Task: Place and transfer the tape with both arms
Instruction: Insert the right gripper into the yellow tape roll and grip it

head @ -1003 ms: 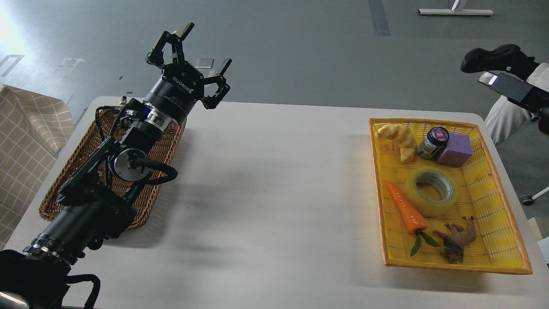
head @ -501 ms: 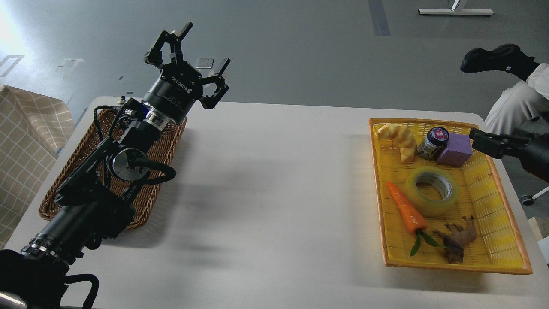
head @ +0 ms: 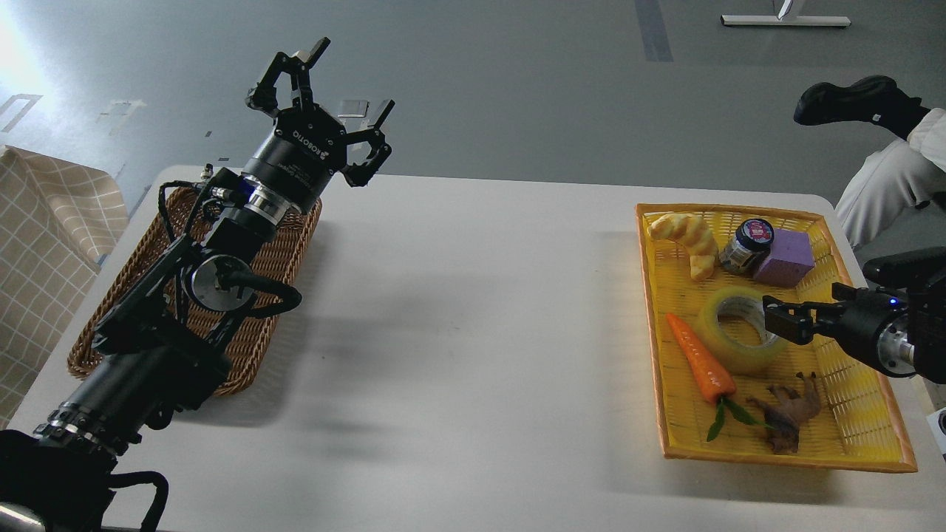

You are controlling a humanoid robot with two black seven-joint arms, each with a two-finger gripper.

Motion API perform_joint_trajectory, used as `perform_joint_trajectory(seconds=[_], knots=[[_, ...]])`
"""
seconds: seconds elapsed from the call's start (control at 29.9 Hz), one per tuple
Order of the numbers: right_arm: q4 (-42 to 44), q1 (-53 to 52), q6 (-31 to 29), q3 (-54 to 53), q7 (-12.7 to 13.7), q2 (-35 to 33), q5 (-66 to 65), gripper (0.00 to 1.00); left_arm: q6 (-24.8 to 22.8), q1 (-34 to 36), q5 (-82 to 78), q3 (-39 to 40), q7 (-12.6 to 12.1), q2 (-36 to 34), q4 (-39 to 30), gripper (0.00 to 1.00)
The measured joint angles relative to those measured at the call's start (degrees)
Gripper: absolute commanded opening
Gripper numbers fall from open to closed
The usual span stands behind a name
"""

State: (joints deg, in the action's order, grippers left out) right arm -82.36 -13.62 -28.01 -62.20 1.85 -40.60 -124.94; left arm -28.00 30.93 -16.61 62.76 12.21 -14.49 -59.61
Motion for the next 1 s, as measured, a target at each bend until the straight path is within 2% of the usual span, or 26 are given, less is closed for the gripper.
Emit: perform_joint_trajectory(seconds=[0.33, 0.4, 0.47, 0.53, 0.67, 0.74, 0.87, 0.9, 1.0], knots=[[3.11, -0.49, 0.0, 0.65, 0.01, 3.5, -0.06, 0.96, 0.0, 0.0, 0.0, 0.0, 0.0, -0.08, 0.0, 0.98], [3.28, -0.63, 0.0, 0.65, 0.01, 4.05, -0.07, 0.91, 0.0, 0.0, 0.0, 0.0, 0.0, -0.08, 0.0, 0.98], [3.45, -0.7, 0.0, 0.65, 0.01, 4.38, -0.07, 0.9, 0.0, 0.0, 0.0, 0.0, 0.0, -0.08, 0.0, 0.98], [3.95, -0.78, 0.0, 0.96, 0.01, 4.57, -0.07, 0.83, 0.0, 0.0, 0.0, 0.0, 0.0, -0.08, 0.0, 0.98], [5.11, -0.87, 0.0, 2.09, 0.03, 4.95, -0.07, 0.81, 0.0, 0.0, 0.0, 0.0, 0.0, -0.08, 0.0, 0.98], [5.51, -1.27, 0.0, 2.33, 0.06, 5.11, -0.07, 0.74, 0.0, 0.0, 0.0, 0.0, 0.0, -0.09, 0.0, 0.98], [6.58, -1.68, 0.0, 2.65, 0.09, 5.51, -0.07, 0.73, 0.0, 0.0, 0.0, 0.0, 0.0, -0.07, 0.01, 0.98], [6.76, -1.73, 0.0, 2.67, 0.09, 5.62, -0.07, 0.66, 0.0, 0.0, 0.0, 0.0, 0.0, -0.05, 0.01, 0.98], [7.22, -1.76, 0.0, 2.7, 0.05, 5.89, -0.07, 0.61, 0.0, 0.0, 0.0, 0.0, 0.0, -0.01, 0.01, 0.98]])
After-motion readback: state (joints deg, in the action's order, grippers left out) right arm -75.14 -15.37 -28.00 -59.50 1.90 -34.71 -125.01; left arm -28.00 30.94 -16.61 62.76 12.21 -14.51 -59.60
